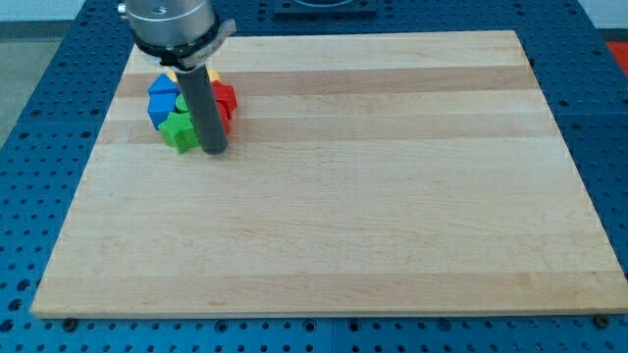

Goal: Move your arm to the center

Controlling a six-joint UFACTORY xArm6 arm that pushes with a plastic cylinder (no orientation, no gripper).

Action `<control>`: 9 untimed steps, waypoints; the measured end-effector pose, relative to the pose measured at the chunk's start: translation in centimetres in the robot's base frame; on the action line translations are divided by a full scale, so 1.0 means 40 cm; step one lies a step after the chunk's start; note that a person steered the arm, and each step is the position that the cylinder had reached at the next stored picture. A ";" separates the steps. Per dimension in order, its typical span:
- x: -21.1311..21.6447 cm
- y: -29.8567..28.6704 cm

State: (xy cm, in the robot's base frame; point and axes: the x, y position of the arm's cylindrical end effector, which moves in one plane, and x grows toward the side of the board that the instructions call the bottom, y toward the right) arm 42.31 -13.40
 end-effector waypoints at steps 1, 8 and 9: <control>0.067 0.101; -0.068 0.351; -0.068 0.345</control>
State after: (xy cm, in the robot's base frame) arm 39.59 0.40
